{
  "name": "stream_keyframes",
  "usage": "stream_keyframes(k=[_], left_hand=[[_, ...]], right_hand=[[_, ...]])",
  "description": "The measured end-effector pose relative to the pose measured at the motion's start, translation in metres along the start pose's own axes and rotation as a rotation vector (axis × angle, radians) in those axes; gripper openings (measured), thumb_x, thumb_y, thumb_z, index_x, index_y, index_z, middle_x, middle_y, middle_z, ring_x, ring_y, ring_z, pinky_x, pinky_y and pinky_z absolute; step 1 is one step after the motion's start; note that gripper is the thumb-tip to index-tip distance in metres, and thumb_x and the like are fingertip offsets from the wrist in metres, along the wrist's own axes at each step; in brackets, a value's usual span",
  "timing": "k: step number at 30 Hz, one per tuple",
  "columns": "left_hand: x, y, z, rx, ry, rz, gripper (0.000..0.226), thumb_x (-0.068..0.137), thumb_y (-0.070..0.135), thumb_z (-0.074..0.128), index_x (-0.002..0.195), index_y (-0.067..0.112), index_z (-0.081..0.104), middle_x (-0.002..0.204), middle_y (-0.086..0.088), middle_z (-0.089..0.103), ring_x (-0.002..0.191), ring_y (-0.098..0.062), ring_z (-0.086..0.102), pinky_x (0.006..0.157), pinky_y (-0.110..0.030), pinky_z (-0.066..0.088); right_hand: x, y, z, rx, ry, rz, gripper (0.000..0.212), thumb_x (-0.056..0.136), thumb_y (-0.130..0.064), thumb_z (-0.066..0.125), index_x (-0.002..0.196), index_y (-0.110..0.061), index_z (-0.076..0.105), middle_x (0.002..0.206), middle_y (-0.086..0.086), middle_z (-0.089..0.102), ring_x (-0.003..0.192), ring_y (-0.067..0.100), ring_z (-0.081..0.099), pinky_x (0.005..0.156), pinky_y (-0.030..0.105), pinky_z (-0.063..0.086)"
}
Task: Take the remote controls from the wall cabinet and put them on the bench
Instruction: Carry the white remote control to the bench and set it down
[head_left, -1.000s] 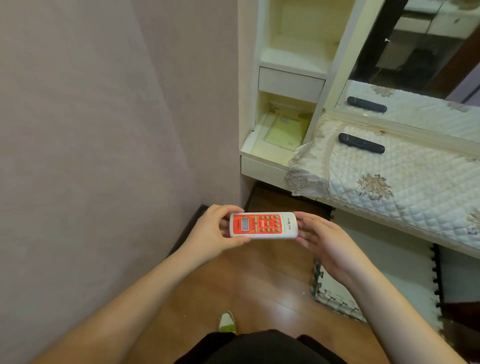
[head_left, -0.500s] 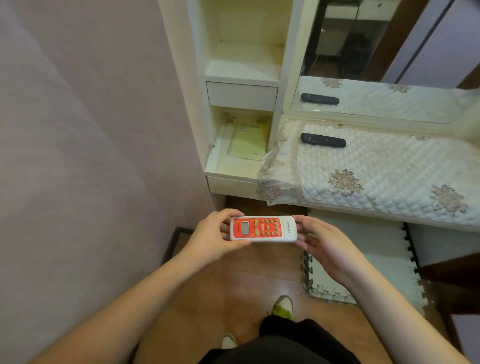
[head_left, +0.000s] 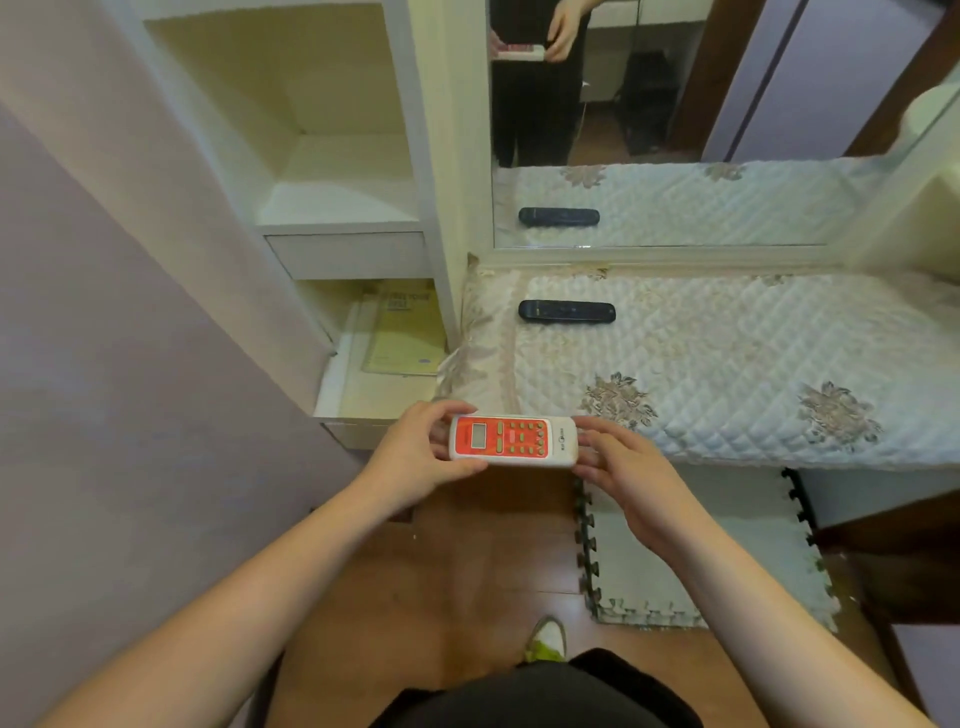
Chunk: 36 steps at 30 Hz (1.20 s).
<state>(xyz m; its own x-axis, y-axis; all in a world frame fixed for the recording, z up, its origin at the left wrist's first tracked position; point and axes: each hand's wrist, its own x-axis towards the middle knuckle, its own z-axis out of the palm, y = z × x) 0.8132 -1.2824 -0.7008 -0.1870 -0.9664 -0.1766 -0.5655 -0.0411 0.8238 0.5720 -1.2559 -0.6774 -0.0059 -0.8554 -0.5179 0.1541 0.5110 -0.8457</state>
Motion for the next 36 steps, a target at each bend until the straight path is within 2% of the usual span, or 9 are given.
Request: stream_keyframes(k=[4,7,10,15,20,24,28,32,36], left_hand=[[0.028,0.008,0.008,0.055,-0.019,0.009,0.059,0.068,0.028,0.087,0.118,0.034,0.058,0.114,0.002,0.059,0.089,-0.008,0.066,0.079,-0.024,0.058],[0.046,0.01,0.012,0.08,-0.023,0.015,0.059,0.068,0.029,0.087,0.119,0.034,0.058,0.114,0.004,0.057,0.089,-0.008,0.065,0.078,-0.024,0.058],[0.064,0.009,0.014,0.103,-0.03,0.024,0.061,0.068,0.029,0.087,0.121,0.031,0.058,0.115,0.005,0.056,0.089,-0.009,0.064,0.078,-0.024,0.058],[0.093,-0.005,0.014,0.091,-0.061,0.019,0.062,0.069,0.027,0.086,0.124,0.028,0.058,0.117,0.004,0.056,0.086,-0.009,0.063,0.071,-0.014,0.055],[0.122,-0.025,0.006,0.112,-0.121,0.016,0.064,0.07,0.029,0.085,0.127,0.026,0.057,0.116,0.006,0.054,0.084,-0.008,0.063,0.07,-0.013,0.054],[0.146,-0.037,-0.001,0.111,-0.176,0.027,0.065,0.07,0.028,0.085,0.128,0.024,0.056,0.117,0.002,0.053,0.083,-0.009,0.062,0.068,-0.009,0.051],[0.165,-0.046,-0.002,0.09,-0.213,0.013,0.063,0.072,0.022,0.084,0.128,0.021,0.056,0.113,-0.003,0.054,0.084,-0.016,0.064,0.067,-0.007,0.05],[0.181,-0.055,0.001,0.063,-0.256,-0.023,0.062,0.073,0.015,0.083,0.128,0.015,0.056,0.096,0.002,0.054,0.069,-0.005,0.058,0.06,-0.006,0.047],[0.195,-0.059,0.007,0.05,-0.274,-0.047,0.061,0.074,0.017,0.082,0.129,0.019,0.055,0.109,0.001,0.058,0.077,-0.006,0.06,0.067,-0.011,0.052]], right_hand=[[0.023,-0.005,-0.019,0.011,-0.007,0.032,0.024,0.095,-0.01,0.045,0.108,-0.018,0.065,0.102,0.005,0.075,0.098,0.017,0.07,0.087,0.031,0.054],[0.036,-0.01,-0.025,0.037,-0.003,0.05,0.024,0.096,-0.009,0.045,0.105,-0.02,0.064,0.099,0.005,0.075,0.096,0.017,0.071,0.086,0.03,0.054],[0.052,-0.014,-0.027,0.038,0.006,0.06,0.025,0.096,-0.009,0.045,0.11,-0.017,0.064,0.1,0.006,0.075,0.096,0.017,0.071,0.082,0.028,0.055],[0.081,-0.018,-0.023,0.01,0.052,0.091,0.027,0.094,-0.008,0.045,0.111,-0.015,0.064,0.105,0.007,0.074,0.098,0.019,0.07,0.086,0.03,0.056],[0.11,-0.017,-0.006,0.006,0.112,0.128,0.029,0.093,-0.008,0.046,0.115,-0.01,0.064,0.105,0.01,0.073,0.095,0.02,0.071,0.076,0.025,0.056],[0.128,-0.017,0.005,0.05,0.175,0.155,0.026,0.094,-0.006,0.046,0.112,-0.008,0.064,0.102,0.01,0.071,0.093,0.021,0.068,0.082,0.027,0.055],[0.146,-0.016,0.012,0.084,0.231,0.176,0.024,0.094,-0.005,0.046,0.107,-0.008,0.065,0.101,0.011,0.07,0.089,0.02,0.068,0.082,0.027,0.056],[0.163,-0.012,0.013,0.091,0.244,0.198,0.027,0.093,-0.005,0.045,0.112,-0.005,0.064,0.106,0.014,0.071,0.093,0.022,0.069,0.077,0.025,0.056],[0.178,-0.008,0.005,0.053,0.218,0.218,0.028,0.094,-0.008,0.044,0.116,-0.007,0.062,0.109,0.012,0.07,0.101,0.023,0.068,0.087,0.03,0.054]])
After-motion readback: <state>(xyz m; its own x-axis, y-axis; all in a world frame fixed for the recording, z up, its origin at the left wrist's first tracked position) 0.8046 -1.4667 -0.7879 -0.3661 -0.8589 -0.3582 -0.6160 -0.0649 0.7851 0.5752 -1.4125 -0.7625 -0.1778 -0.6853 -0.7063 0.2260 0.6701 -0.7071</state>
